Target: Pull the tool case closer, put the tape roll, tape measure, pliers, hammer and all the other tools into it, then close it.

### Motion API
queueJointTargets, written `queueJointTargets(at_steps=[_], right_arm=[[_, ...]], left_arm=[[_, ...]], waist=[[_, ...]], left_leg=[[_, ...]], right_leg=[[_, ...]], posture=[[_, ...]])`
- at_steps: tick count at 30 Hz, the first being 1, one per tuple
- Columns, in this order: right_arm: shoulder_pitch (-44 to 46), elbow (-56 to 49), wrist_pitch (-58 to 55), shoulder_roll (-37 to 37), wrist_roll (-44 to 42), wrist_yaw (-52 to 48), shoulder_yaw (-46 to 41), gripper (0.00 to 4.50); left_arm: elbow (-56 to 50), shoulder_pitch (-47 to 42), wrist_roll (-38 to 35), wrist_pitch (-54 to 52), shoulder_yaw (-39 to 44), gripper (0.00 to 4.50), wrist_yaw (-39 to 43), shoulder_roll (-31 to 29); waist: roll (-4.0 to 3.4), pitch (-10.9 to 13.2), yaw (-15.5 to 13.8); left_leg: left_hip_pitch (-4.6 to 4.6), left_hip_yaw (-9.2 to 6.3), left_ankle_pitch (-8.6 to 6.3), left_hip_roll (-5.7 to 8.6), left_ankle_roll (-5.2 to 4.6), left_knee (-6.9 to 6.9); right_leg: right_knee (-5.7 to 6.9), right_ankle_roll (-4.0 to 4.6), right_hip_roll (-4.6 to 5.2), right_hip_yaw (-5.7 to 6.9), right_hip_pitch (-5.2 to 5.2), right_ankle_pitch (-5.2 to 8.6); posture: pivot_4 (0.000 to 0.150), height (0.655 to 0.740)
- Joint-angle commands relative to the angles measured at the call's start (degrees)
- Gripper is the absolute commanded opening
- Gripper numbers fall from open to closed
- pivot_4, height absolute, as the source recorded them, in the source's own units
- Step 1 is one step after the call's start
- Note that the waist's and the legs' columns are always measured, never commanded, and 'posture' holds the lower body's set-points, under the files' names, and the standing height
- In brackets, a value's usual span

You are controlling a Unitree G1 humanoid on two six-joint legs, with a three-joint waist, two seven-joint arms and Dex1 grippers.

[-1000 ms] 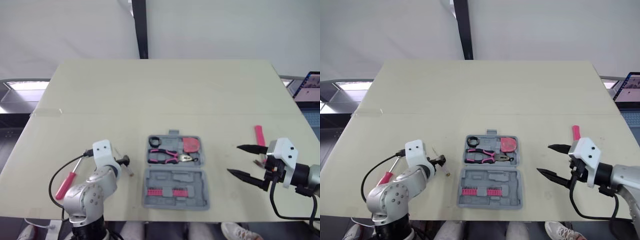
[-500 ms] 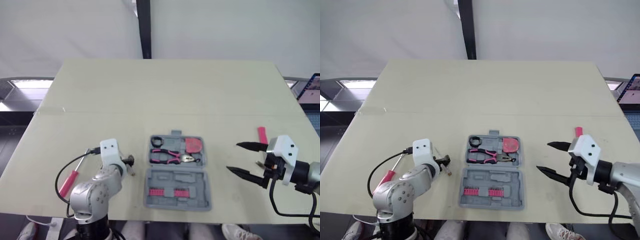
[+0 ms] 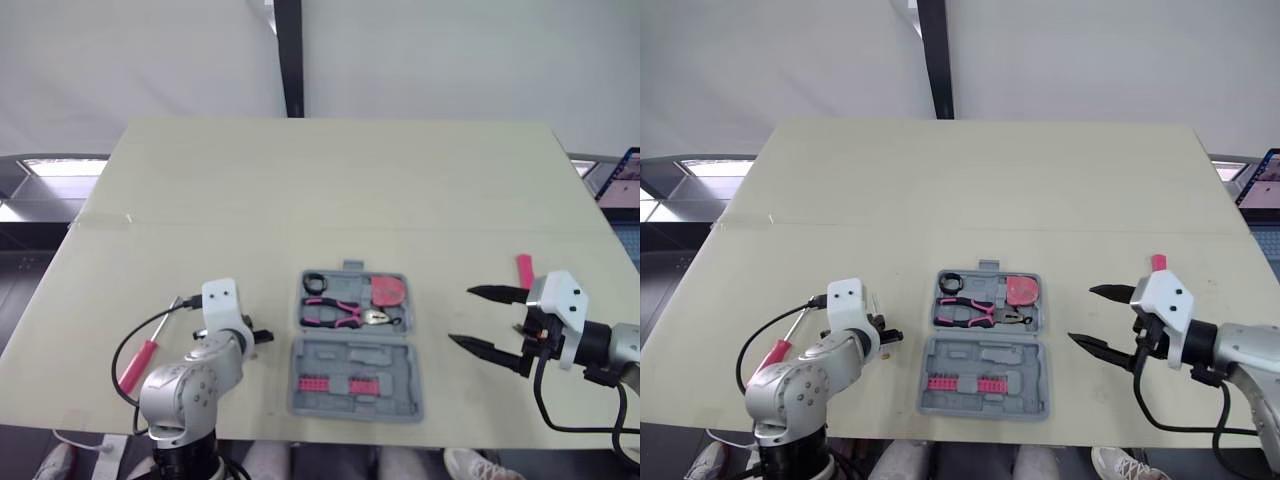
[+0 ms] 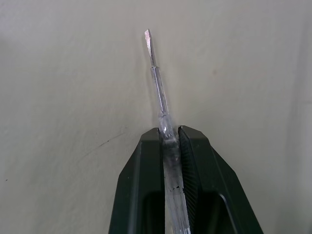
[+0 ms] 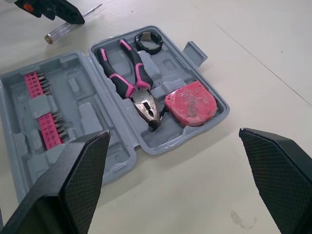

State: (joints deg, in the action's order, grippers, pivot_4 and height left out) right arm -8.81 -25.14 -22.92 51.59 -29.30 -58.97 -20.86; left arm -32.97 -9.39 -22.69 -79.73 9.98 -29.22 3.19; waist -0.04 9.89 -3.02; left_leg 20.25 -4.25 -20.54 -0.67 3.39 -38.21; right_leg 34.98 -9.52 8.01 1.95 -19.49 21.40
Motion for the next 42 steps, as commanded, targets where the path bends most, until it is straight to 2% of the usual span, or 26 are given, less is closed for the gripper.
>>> queueJointTargets(at_steps=[1,7,12,15,17,22,25,27,30,33,39,42], right_arm=[[-0.14,-0.84,0.84,-0.69,-0.29,0.57,-0.81,4.50],[-0.71,-0.75,2.13,-2.20,0.32,1.26,0.03,4.50],[-2.12,-1.68,3.37,-3.42,0.12,0.46,-0.05,4.50],[-4.17,-2.66,4.02,-3.37,-0.63,-0.90,-0.70,4.50],[-5.78,-3.28,4.65,-3.10,-1.04,-2.16,-1.12,4.50],[-8.74,-4.83,5.77,-3.14,-2.10,-3.87,-2.21,4.50],[-10.34,-5.61,6.29,-3.33,-2.53,-4.33,-2.61,4.50],[-11.02,-5.37,7.12,-3.49,-1.89,-4.21,-2.32,4.50],[-10.82,-5.03,7.50,-3.67,-1.54,-3.49,-1.87,4.50],[-10.01,-4.74,7.52,-3.57,-1.24,-3.03,-1.01,4.50],[-9.06,-3.58,7.98,-2.82,-0.06,-3.75,0.09,4.50],[-9.29,-3.45,8.07,-2.58,0.05,-4.15,-0.19,4.50]], left_arm=[[-1.83,-1.59,0.15,0.25,-0.83,0.02,5.83,-2.86],[-5.44,-2.74,-3.17,8.35,-4.86,0.02,28.82,-28.15],[-6.98,-2.45,-4.25,17.65,-8.23,0.02,46.72,-44.53],[-7.20,-1.67,-4.22,24.30,-10.10,0.02,56.10,-51.26],[-6.97,-1.20,-6.09,26.29,-9.82,0.02,61.14,-53.23],[-5.32,-0.56,-4.88,32.92,-11.14,0.02,69.86,-57.17],[-4.78,-2.03,-8.40,32.16,-10.68,0.02,74.80,-57.99],[-4.84,-3.72,-9.27,32.00,-11.26,0.02,76.86,-58.20],[-4.14,-5.44,-6.64,32.38,-14.06,0.02,77.82,-59.18],[-3.65,-8.15,-5.01,33.12,-17.55,0.02,79.50,-59.16],[-1.98,-20.10,5.33,31.60,-33.89,0.02,82.11,-58.45],[-0.67,-23.78,7.01,31.06,-38.26,0.02,84.81,-57.24]], waist=[[0.04,0.02,-0.02],[0.17,0.12,1.55],[0.12,0.16,1.78],[0.08,0.18,1.76],[0.07,0.19,1.74],[0.07,0.21,1.69],[0.06,0.22,1.70],[0.06,0.22,1.72],[0.07,0.22,1.73],[0.07,0.22,1.73],[0.09,0.24,1.60],[0.09,0.24,1.67]], left_leg=[[0.00,0.00,0.00,0.00,0.00,0.00],[0.08,0.01,0.01,-0.06,0.02,0.12],[0.07,0.01,0.01,-0.07,0.02,0.18],[0.08,0.02,0.01,-0.07,0.02,0.21],[0.08,0.02,0.01,-0.07,0.02,0.21],[0.07,0.03,0.01,-0.08,0.02,0.20],[0.07,0.03,0.01,-0.08,0.01,0.21],[0.07,0.03,0.01,-0.08,0.01,0.21],[0.06,0.03,0.01,-0.08,0.01,0.19],[0.06,0.03,0.01,-0.08,0.01,0.20],[0.08,0.03,0.00,-0.05,-0.01,0.15],[0.09,0.03,0.00,-0.06,-0.01,0.19]], right_leg=[[0.00,0.00,0.00,0.00,0.00,0.00],[0.16,0.01,-0.05,0.01,-0.13,0.00],[0.05,0.01,-0.05,0.01,-0.11,0.00],[0.02,0.01,-0.04,0.01,-0.11,0.00],[-0.01,0.01,-0.04,0.01,-0.09,0.00],[-0.04,0.01,-0.05,0.01,-0.09,0.00],[-0.01,0.01,-0.05,0.01,-0.09,0.00],[0.04,0.01,-0.05,0.01,-0.09,0.00],[0.04,0.00,-0.04,0.01,-0.06,0.00],[0.06,0.00,-0.05,0.02,-0.07,0.00],[0.08,-0.02,-0.05,0.01,-0.06,-0.01],[0.10,-0.02,-0.07,0.02,-0.09,-0.01]], posture=[[0.150,0.7400],[0.150,0.7400],[0.150,0.7400],[0.150,0.7400],[0.150,0.7400],[0.150,0.7400],[0.150,0.7400],[0.150,0.7400],[0.150,0.7400],[0.150,0.7400],[0.150,0.7400],[0.150,0.7400]])
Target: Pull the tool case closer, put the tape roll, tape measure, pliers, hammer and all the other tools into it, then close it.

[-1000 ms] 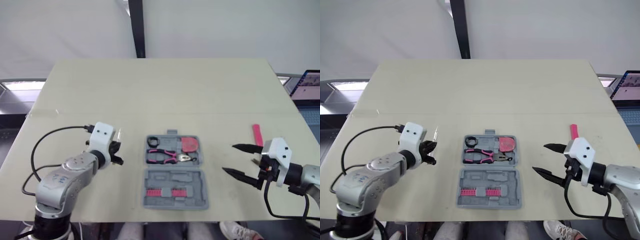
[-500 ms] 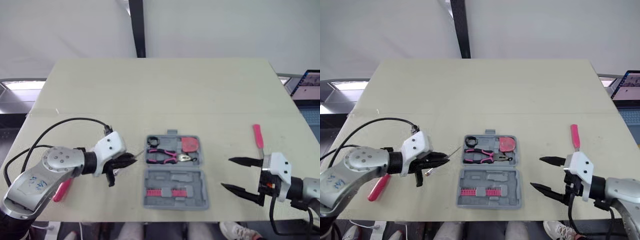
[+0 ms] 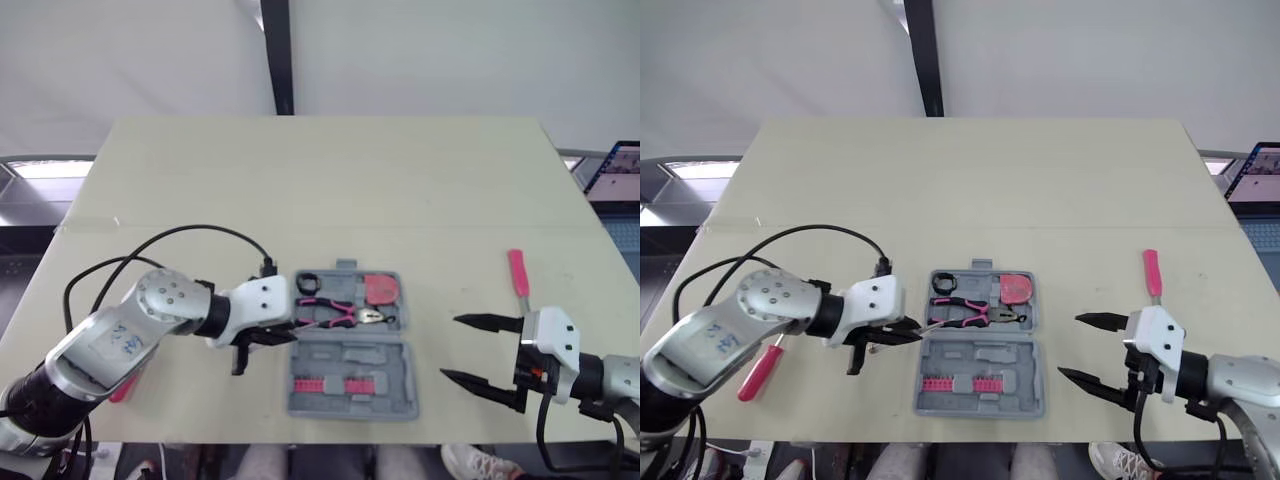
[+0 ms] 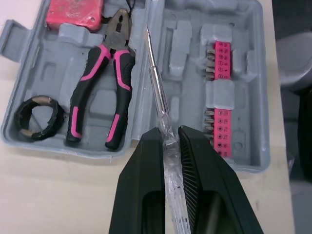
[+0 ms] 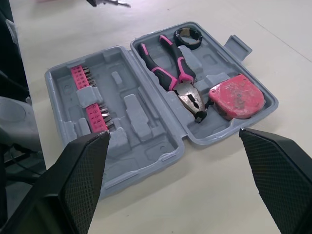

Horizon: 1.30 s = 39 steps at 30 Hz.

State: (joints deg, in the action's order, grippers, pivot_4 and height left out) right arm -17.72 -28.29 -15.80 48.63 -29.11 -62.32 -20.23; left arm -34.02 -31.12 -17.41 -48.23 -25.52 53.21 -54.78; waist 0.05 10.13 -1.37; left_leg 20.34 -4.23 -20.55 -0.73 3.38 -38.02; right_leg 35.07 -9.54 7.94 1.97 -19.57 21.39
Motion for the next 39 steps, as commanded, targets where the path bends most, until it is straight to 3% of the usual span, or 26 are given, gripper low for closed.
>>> queueJointTargets(at_steps=[1,12,22,39], right_arm=[[-0.50,-0.25,1.05,0.41,-0.06,-0.88,-0.85,4.50],[-2.57,-0.52,3.02,-0.28,1.59,-0.50,-0.15,4.50],[-2.66,-0.36,3.38,-0.49,2.39,-0.20,0.11,4.50],[-3.00,0.94,5.19,0.14,4.93,-0.57,0.54,4.50]], left_arm=[[0.98,-3.21,1.80,-1.43,-3.57,0.02,2.79,1.51],[9.14,-13.58,10.05,-4.70,-16.65,0.02,5.90,9.06],[17.75,-22.35,19.45,3.48,-24.69,0.02,11.85,14.41],[26.56,-26.62,29.31,3.96,-27.93,0.02,16.04,25.13]], waist=[[0.01,0.01,0.07],[0.09,0.06,-0.04],[0.10,0.06,-0.02],[0.11,0.07,-0.02]], left_leg=[[0.00,0.00,0.00,-0.01,0.00,0.00],[0.01,0.00,0.00,0.00,0.00,-0.08],[0.01,0.00,0.00,0.00,0.00,-0.13],[0.02,0.00,0.00,0.01,-0.01,-0.17]], right_leg=[[0.00,0.00,0.00,0.00,-0.01,0.00],[0.06,0.00,-0.01,0.00,0.00,0.00],[0.11,-0.01,-0.01,0.01,0.00,0.00],[0.21,-0.01,-0.01,0.01,-0.02,0.00]], posture=[[0.150,0.7400],[0.150,0.7400],[0.150,0.7400],[0.150,0.7400]])
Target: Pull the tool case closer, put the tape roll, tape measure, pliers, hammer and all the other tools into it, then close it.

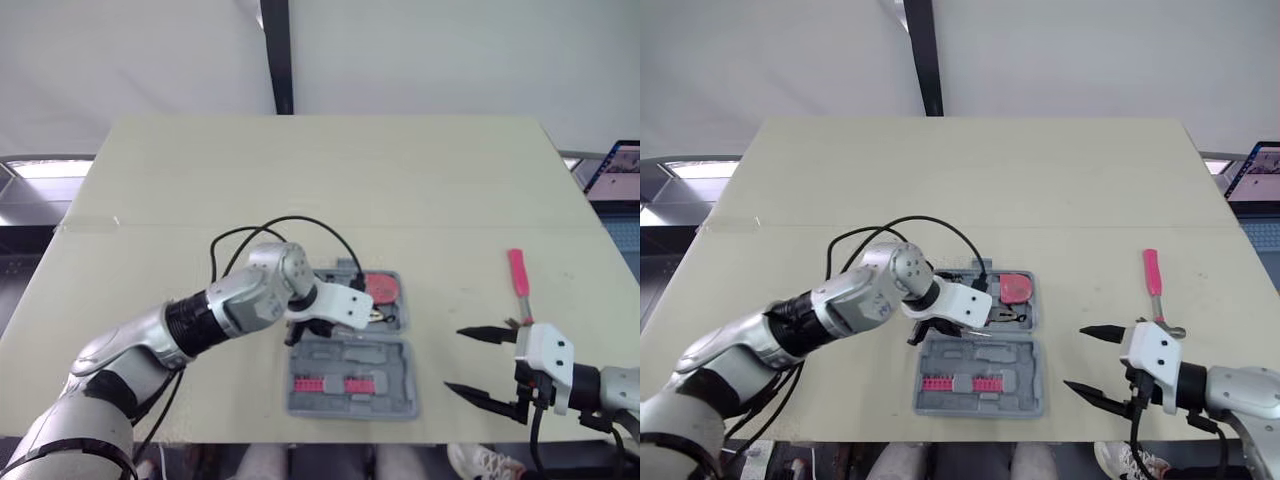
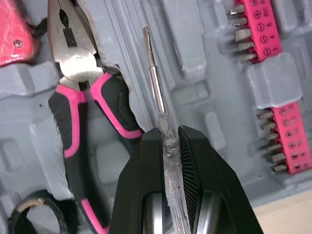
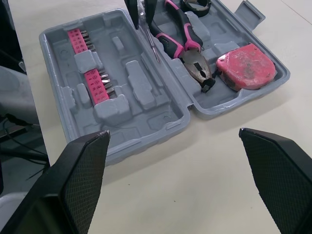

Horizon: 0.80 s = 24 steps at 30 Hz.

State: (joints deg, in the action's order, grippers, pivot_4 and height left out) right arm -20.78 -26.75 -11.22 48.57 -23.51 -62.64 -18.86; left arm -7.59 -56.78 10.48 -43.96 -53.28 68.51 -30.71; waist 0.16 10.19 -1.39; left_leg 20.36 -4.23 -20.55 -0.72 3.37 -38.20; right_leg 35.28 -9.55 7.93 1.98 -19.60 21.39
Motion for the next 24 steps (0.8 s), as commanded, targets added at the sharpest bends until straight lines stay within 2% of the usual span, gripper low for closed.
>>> queueJointTargets(at_steps=[1,12,24], right_arm=[[-0.04,-0.66,0.55,0.23,-0.70,-0.25,-0.93,4.50],[-0.43,-1.00,-0.15,0.40,-1.05,-0.02,-1.73,4.50],[-0.51,-1.41,-0.95,0.69,-1.41,-0.09,-2.29,4.50]], left_arm=[[0.24,-0.81,1.37,-1.08,0.01,0.02,0.83,1.74],[-2.37,0.34,1.52,-7.96,-1.32,0.02,1.86,4.78],[-1.85,0.06,1.10,-14.44,-2.27,0.02,-1.15,7.61]], waist=[[0.00,0.00,0.00],[0.00,0.00,0.01],[0.00,0.00,-0.05]], left_leg=[[0.00,0.00,0.00,0.00,0.00,0.00],[0.00,0.00,0.00,0.00,0.00,-0.02],[0.00,0.00,0.00,0.00,0.00,-0.06]], right_leg=[[0.01,0.00,0.00,0.00,0.00,0.00],[0.05,0.00,0.00,0.00,0.00,0.00],[0.08,0.00,0.01,0.00,0.00,0.00]], posture=[[0.150,0.7400],[0.150,0.7400],[0.150,0.7400]])
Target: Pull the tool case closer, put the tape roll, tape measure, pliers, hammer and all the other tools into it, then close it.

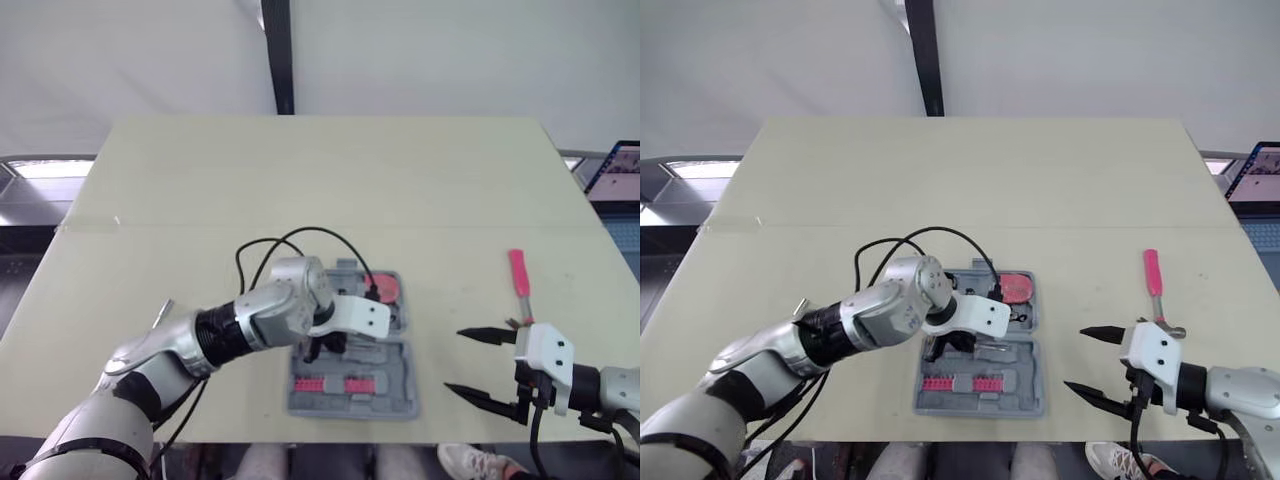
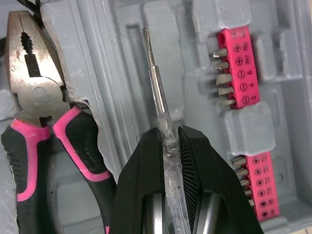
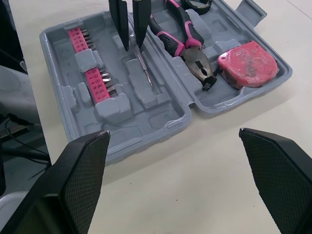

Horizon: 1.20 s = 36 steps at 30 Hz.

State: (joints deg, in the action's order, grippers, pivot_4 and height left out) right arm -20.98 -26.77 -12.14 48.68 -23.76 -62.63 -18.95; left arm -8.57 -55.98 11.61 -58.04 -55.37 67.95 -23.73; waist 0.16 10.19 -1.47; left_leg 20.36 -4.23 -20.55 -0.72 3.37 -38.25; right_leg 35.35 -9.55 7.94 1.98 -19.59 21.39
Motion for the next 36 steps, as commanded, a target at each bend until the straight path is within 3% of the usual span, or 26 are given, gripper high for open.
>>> queueJointTargets(at_steps=[1,24,30,36], right_arm=[[-0.31,-1.39,-0.11,0.58,-1.15,-0.09,-2.27,4.50],[-0.21,-1.87,-0.64,0.24,-1.13,0.42,-2.20,4.50],[-0.35,-1.97,-0.66,0.17,-1.18,0.41,-2.22,4.50],[-0.34,-1.72,-0.52,0.21,-1.25,0.22,-2.34,4.50]], left_arm=[[-0.64,-0.78,-0.03,-0.31,-0.29,0.02,-0.76,0.75],[0.29,-1.63,0.27,-0.58,-1.72,0.02,-2.24,0.05],[-1.08,-1.76,-1.24,-2.91,0.62,2.84,-2.94,1.15],[-4.82,-2.13,-4.05,-6.32,1.97,2.84,-2.28,0.20]], waist=[[0.00,0.00,0.06],[0.00,0.00,0.07],[0.00,0.00,0.00],[0.00,0.00,0.10]], left_leg=[[0.00,0.00,0.00,0.00,0.00,0.00],[-0.01,0.00,0.00,0.00,0.00,-0.02],[0.00,0.00,0.00,0.00,0.00,-0.04],[0.00,0.00,0.00,0.00,0.00,-0.04]], right_leg=[[0.00,0.00,0.00,0.00,0.00,0.00],[0.04,0.00,0.00,0.00,0.00,0.00],[0.05,0.00,0.01,0.00,0.01,0.00],[0.08,0.00,0.00,0.00,-0.01,0.00]], posture=[[0.150,0.7400],[0.150,0.7400],[0.150,0.7400],[0.150,0.7400]])
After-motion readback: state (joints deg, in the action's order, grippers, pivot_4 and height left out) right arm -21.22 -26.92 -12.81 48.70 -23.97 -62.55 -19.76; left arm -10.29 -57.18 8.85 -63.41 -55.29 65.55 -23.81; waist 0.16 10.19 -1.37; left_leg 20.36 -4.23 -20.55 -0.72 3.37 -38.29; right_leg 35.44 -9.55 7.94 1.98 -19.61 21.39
